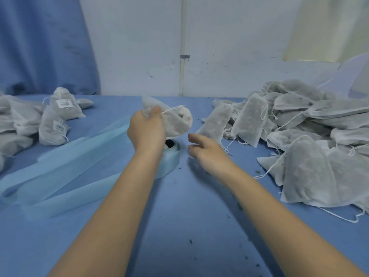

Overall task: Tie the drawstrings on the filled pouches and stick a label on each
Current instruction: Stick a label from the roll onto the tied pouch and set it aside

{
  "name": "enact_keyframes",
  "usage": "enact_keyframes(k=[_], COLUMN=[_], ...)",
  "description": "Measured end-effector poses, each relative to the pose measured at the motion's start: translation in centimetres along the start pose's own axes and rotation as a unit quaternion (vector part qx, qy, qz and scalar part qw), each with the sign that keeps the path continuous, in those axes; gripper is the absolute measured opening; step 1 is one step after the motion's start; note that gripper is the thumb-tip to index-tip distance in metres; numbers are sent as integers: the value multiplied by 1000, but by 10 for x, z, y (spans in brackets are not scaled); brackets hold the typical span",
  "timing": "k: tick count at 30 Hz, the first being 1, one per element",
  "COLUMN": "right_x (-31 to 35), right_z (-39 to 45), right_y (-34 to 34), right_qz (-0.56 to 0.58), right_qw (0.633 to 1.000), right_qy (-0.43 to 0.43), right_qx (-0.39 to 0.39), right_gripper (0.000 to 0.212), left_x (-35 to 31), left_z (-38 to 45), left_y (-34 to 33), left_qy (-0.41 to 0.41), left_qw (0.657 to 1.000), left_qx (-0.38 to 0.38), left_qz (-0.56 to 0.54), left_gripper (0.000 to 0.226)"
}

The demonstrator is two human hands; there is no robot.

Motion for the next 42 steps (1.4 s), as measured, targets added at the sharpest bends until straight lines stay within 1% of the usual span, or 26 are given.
enact_keyframes(k=[2, 3, 5, 8, 10, 12, 14, 16, 18, 20, 23, 26, 28, 31, 34, 36, 39, 42], right_x=[0, 1, 4, 2, -1, -4, -4, -2, -3, -5, -9, -7, -5, -6, -12, -16, -15, -12], right_z=[5, 8, 12, 14, 16, 19, 22, 25, 27, 28, 28, 28, 25, 18, 8, 3, -1, -1], right_y=[-11, -15, -22, -28, -29, -28, -28, -30, -33, -35, -39, -43, -44, -39, -28, -20, -17, -21], right_qz=[-122, -146, -138, -125, -93, -63, -79, -96, -101, -88, -91, -94, -79, -40, -10, -3, -6, -18], right_qw=[989, 984, 982, 984, 989, 993, 991, 989, 990, 993, 994, 992, 993, 997, 999, 999, 997, 992], right_qy=[30, 40, 67, 99, 105, 103, 104, 109, 101, 81, 42, 54, 62, 50, 30, 29, 47, 60], right_qx=[72, 95, 110, 78, 36, 11, 9, 11, 3, -9, -32, -58, -61, -44, -26, -38, -66, -107], right_gripper=[64, 68, 65, 54, 47, 45, 44, 36, 34, 40, 55, 61, 65, 74, 77, 68, 47, 36], left_x=[1, 3, 8, 14, 16, 17, 18, 20, 20, 20, 15, 16, 17, 16, 16, 16, 15, 15], left_z=[10, 14, 19, 21, 22, 22, 23, 23, 23, 24, 22, 22, 21, 21, 20, 20, 18, 18], left_y=[7, 10, 12, 9, 6, 4, 3, 1, 0, 0, 2, 0, 0, 0, 0, 0, 0, 1], left_qy=[13, 21, 45, 92, 98, 88, 85, 86, 75, 39, -17, -18, -20, -23, -18, -14, -13, -10], left_qw=[1000, 1000, 999, 994, 992, 993, 994, 993, 995, 997, 992, 988, 984, 982, 980, 980, 979, 979], left_qx=[-5, -4, 8, 59, 77, 79, 76, 76, 66, 47, 12, 21, 21, 23, 24, 26, 28, 31], left_qz=[3, 9, 15, -17, -24, -13, -1, 6, 15, 55, 123, 153, 175, 187, 194, 195, 204, 200], left_gripper=[20, 19, 18, 25, 27, 26, 25, 28, 30, 32, 33, 33, 34, 35, 34, 33, 34, 35])
Point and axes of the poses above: each hand's wrist, its own z-axis towards the middle knuckle, its own y-axis out of the back of the hand, x = y × z, the point moved 3 cm from there along z, towards the middle knuckle, and after that the axes turned 4 degrees about y, right-handed, at the moved point
